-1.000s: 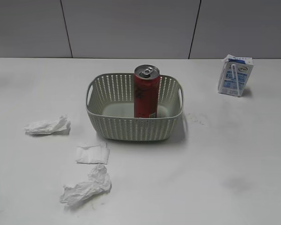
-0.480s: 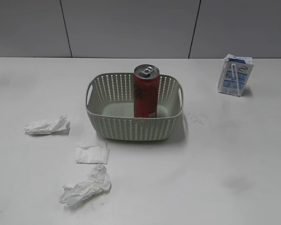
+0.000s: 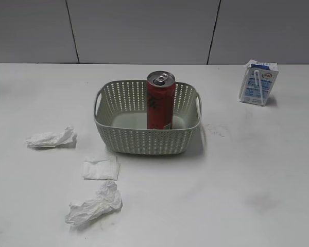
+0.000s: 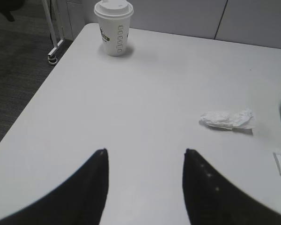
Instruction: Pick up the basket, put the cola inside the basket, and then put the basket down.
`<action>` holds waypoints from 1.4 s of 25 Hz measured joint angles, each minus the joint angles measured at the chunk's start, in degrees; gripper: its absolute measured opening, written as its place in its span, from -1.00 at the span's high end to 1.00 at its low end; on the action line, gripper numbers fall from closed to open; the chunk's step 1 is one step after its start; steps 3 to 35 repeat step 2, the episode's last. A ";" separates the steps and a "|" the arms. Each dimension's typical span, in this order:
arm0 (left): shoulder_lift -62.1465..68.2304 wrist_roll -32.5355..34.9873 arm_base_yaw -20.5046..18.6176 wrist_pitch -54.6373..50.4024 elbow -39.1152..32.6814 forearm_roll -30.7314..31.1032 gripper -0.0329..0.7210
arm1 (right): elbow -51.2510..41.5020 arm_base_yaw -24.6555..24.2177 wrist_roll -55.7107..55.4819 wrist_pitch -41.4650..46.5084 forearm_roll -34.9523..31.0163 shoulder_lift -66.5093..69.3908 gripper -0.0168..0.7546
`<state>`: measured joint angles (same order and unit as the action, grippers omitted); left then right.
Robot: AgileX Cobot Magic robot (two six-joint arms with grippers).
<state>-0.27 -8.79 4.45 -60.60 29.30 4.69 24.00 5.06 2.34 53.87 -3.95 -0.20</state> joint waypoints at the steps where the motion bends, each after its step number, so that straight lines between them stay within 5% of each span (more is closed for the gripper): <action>1: 0.00 0.00 0.00 0.00 0.00 0.00 -0.12 | 0.00 0.00 0.00 0.00 0.00 0.00 -0.58; 35: 0.00 0.00 0.00 0.00 0.00 0.00 -0.11 | 0.00 0.00 0.00 0.00 0.00 0.00 -0.58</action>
